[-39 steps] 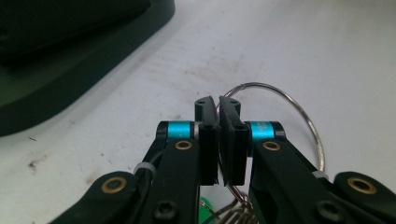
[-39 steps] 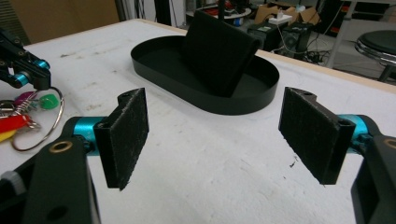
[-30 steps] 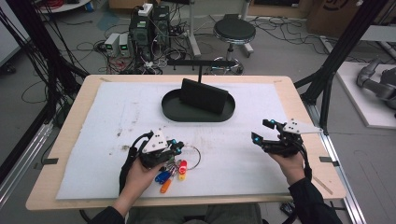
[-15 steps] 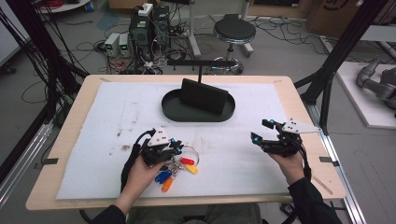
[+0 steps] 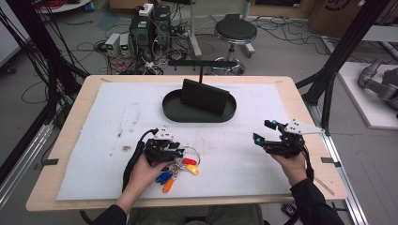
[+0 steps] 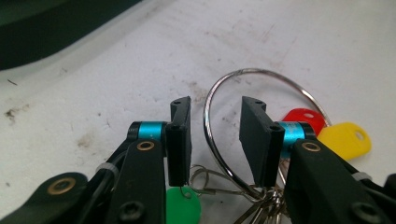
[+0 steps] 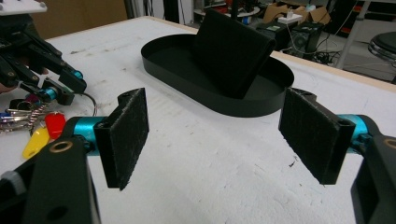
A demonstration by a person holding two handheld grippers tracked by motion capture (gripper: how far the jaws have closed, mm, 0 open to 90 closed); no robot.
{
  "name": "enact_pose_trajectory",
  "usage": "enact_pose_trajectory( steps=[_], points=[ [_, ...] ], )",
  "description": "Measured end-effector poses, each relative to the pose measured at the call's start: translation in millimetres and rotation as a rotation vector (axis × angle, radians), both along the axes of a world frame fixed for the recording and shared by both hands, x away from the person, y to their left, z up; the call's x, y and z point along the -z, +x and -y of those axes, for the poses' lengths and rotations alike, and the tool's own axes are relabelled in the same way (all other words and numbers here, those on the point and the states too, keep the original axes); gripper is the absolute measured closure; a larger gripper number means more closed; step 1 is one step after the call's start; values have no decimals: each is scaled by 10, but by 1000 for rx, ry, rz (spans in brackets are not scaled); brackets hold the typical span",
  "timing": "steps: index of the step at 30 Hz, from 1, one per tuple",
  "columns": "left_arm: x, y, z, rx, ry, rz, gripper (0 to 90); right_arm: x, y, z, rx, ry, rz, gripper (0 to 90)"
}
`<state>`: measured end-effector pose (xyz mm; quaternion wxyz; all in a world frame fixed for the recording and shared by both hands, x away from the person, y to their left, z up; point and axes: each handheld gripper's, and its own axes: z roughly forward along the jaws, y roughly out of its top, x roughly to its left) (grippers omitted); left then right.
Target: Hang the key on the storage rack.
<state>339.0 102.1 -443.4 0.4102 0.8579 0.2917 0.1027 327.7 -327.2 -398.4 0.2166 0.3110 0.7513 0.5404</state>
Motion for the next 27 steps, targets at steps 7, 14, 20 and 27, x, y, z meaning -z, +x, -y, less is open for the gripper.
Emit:
enact_pose_trajectory(
  steps=[7, 14, 20, 27],
  points=[
    [21, -20, 5, 0, 4, -1, 768, 1, 3, 14, 4, 1, 3, 246],
    [0, -37, -5, 6, -13, 1, 816, -1, 0, 20, 3, 5, -2, 247],
    [-79, -85, -42, 14, -70, 47, 843, -4, -3, 27, 3, 7, 3, 250],
    [-241, -170, -110, -24, -121, 175, 856, -9, -5, 32, 8, 10, 9, 250]
  ],
)
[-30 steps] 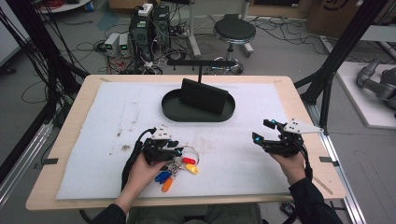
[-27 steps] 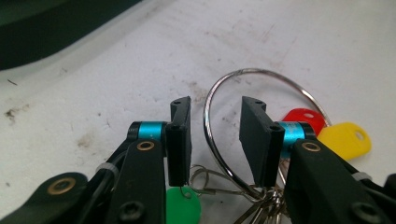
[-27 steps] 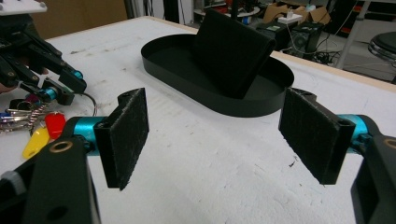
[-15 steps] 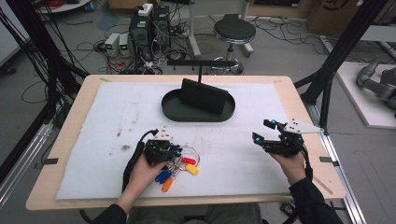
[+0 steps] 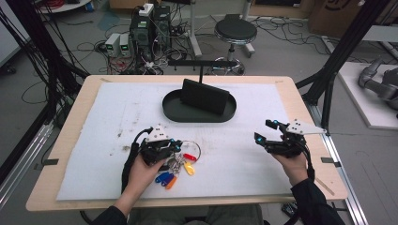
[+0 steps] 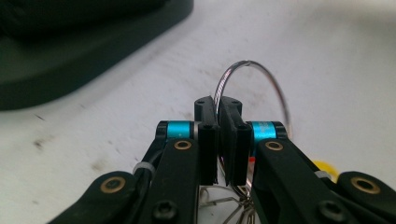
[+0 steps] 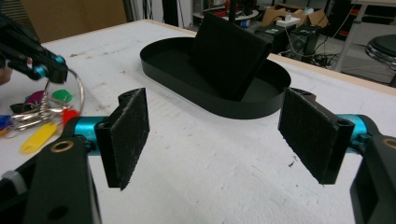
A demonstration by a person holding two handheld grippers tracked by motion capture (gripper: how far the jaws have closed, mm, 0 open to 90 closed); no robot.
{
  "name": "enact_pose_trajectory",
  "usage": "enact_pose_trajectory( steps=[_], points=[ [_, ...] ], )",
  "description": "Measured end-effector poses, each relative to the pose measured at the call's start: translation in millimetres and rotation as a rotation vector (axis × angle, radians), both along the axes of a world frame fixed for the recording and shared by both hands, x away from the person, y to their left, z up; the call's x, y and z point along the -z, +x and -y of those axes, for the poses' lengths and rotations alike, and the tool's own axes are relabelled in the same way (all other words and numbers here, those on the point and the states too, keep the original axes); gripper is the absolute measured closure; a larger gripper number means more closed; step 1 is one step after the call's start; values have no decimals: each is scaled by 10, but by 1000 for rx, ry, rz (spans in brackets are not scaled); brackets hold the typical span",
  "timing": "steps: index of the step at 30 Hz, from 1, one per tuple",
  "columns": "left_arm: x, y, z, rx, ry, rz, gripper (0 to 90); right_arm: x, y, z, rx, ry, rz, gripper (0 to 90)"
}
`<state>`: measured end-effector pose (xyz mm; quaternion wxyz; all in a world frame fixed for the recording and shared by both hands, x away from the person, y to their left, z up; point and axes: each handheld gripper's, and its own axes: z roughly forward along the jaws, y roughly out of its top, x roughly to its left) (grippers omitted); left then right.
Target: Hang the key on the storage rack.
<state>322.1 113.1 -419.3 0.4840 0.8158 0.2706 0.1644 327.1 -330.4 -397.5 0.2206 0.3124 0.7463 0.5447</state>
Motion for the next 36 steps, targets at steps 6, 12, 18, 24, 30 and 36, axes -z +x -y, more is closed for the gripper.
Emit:
enact_pose_trajectory(
  steps=[6, 12, 18, 24, 30, 36],
  points=[
    [-86, -64, -62, -20, -26, 97, 860, -2, -4, 0, -1, 2, -1, 250],
    [-46, -55, -47, -1, -19, 66, 860, -2, -4, 0, -3, 1, 0, 250],
    [-34, -44, -20, 11, -3, 56, 853, 2, 3, -5, -6, -1, 1, 250],
    [-3, -16, -24, -1, 11, 29, 840, 2, 5, -5, -5, -1, 0, 250],
    [-27, -16, -60, -3, -14, 35, 860, 4, 8, 0, -4, -1, -3, 250],
    [-132, -48, -111, -1, -70, 61, 862, 4, 12, 7, -2, 3, -2, 250]
  ],
)
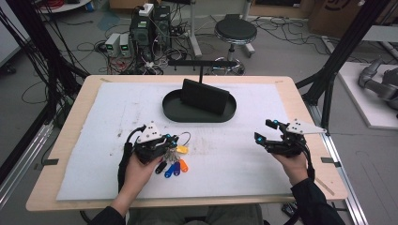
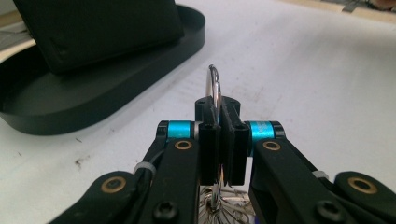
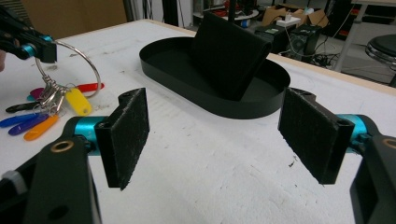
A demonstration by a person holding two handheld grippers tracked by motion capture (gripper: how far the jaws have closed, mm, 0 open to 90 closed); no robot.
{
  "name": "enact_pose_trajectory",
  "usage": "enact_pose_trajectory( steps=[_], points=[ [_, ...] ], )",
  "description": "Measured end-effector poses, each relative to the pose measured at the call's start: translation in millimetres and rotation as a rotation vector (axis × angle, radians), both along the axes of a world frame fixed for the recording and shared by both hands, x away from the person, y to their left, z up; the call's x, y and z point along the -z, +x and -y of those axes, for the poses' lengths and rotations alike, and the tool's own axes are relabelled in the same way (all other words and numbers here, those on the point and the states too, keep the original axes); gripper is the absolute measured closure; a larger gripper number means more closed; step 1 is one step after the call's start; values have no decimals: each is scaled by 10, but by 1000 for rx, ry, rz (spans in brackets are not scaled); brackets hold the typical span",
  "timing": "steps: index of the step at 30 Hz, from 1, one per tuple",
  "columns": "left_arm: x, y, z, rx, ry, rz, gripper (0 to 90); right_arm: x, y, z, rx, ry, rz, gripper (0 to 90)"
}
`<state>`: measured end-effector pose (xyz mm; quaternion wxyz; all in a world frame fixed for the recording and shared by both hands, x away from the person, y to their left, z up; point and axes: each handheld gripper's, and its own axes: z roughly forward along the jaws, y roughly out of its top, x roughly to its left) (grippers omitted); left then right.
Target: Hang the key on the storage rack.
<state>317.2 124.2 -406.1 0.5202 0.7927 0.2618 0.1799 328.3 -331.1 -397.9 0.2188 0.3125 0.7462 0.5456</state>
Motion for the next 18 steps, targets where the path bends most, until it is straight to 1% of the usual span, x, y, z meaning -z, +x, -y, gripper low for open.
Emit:
enact_pose_trajectory(
  steps=[4, 7, 10, 13, 18],
  points=[
    [-71, -19, -32, -1, -18, 19, 862, 1, 4, -1, -2, -1, 0, 250],
    [-133, -34, -64, -5, -42, 34, 862, 2, 7, -4, -3, -3, 0, 250],
    [-199, -48, -98, 0, -67, 63, 862, 1, 8, -7, -1, -1, -1, 250],
    [-265, -61, -134, -7, -83, 90, 862, 2, 13, -4, 3, 0, 2, 250],
    [-335, -56, -172, -12, -104, 108, 862, 4, 16, -15, -1, 1, -6, 250]
  ],
)
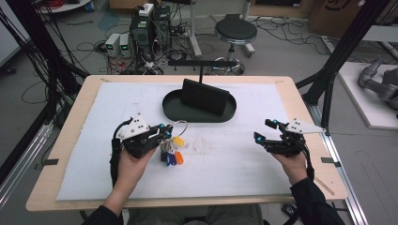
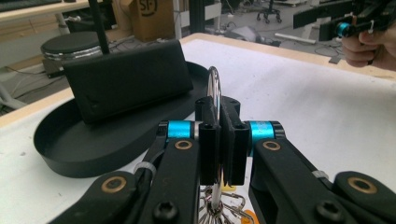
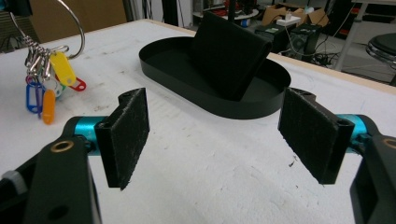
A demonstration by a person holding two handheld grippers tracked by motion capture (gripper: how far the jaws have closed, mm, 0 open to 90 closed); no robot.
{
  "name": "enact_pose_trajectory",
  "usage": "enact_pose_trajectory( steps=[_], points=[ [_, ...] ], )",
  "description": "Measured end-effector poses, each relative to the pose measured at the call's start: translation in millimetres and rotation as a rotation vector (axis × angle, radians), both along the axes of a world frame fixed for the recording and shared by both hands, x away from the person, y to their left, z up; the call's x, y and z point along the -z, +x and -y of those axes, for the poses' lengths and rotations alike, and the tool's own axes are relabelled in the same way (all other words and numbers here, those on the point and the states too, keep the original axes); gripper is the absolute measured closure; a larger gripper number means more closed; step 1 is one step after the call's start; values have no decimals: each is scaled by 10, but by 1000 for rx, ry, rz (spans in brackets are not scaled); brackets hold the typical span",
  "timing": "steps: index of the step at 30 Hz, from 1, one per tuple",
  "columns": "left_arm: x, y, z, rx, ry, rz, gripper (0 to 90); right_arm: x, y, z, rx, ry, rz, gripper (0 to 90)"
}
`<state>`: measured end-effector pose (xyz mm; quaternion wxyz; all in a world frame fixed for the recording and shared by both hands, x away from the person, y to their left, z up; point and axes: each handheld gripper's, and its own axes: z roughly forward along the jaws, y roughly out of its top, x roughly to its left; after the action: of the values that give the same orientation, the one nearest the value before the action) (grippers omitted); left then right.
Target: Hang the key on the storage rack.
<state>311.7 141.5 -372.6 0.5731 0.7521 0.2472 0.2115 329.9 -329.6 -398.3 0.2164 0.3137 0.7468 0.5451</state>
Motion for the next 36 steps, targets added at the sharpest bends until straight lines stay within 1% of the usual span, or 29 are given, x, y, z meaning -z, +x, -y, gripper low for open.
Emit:
enact_pose_trajectory(
  steps=[9, 13, 15, 18, 23, 27, 29, 36],
  points=[
    [-103, 43, -15, -8, -8, 25, 862, 3, 10, -8, 0, -3, 1, 250],
    [-155, 81, -21, -22, -27, 40, 863, 2, 9, 2, 5, -4, 5, 250],
    [-177, 108, -25, -28, -36, 43, 863, 1, 6, 4, 9, 0, -2, 250],
    [-227, 166, -31, -36, -46, 45, 863, 1, 9, 12, 12, -2, 3, 250],
    [-313, 259, -28, -52, -44, 52, 863, 2, 10, 22, 13, -1, 2, 250],
    [-391, 330, -24, -58, -52, 60, 863, 4, 16, 33, 15, -3, 4, 250],
    [-445, 373, -16, -62, -60, 65, 863, 3, 12, 36, 16, -1, 1, 250],
    [-610, 514, 21, -70, -58, 79, 863, 1, 11, 39, 16, 2, 2, 251]
  ],
)
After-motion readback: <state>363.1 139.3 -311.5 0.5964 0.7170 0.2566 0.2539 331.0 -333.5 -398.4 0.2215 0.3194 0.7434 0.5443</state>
